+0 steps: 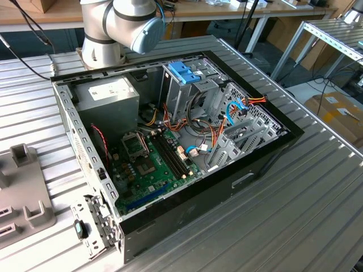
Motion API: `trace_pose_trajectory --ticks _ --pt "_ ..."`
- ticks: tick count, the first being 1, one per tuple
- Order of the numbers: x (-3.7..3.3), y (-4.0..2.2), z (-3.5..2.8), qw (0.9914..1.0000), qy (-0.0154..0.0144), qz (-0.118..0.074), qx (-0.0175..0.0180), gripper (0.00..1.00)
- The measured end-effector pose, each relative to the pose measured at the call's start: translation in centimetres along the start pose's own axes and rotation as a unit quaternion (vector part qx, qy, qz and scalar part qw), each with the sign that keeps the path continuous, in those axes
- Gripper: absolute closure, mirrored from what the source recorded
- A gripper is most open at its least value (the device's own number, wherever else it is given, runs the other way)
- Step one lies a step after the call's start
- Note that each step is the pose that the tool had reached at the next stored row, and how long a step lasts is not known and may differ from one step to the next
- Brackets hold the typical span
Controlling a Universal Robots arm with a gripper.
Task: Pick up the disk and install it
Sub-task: 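Pick up the disk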
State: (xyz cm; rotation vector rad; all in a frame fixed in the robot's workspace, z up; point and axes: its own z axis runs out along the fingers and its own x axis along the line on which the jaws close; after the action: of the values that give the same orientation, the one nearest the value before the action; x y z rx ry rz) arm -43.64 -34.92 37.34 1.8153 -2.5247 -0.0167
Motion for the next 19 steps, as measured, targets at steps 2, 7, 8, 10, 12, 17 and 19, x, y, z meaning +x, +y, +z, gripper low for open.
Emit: trace_pose_trajectory --ticks 2,7,8,10,12,17,19 --pt "0.00 0.00 0.01 0.99964 0.0007 -0.027 0.0005 0.89" --pt "0.00 0.00 0.03 0.99772 0.0020 -0.067 0.0014 0.89" --pt "0.00 0.00 0.03 0.99772 0.0020 -0.068 0.0014 0.89" --pt "0.00 0.00 0.03 0.99771 0.0021 -0.068 0.0014 0.89" --pt "0.00 0.00 0.03 0.99771 0.0021 -0.068 0.0014 0.89" --pt "0.00 0.00 0.03 0.99770 0.0021 -0.068 0.0014 0.89" --pt "0.00 0.00 0.03 0.99770 0.0021 -0.068 0.0014 0.89"
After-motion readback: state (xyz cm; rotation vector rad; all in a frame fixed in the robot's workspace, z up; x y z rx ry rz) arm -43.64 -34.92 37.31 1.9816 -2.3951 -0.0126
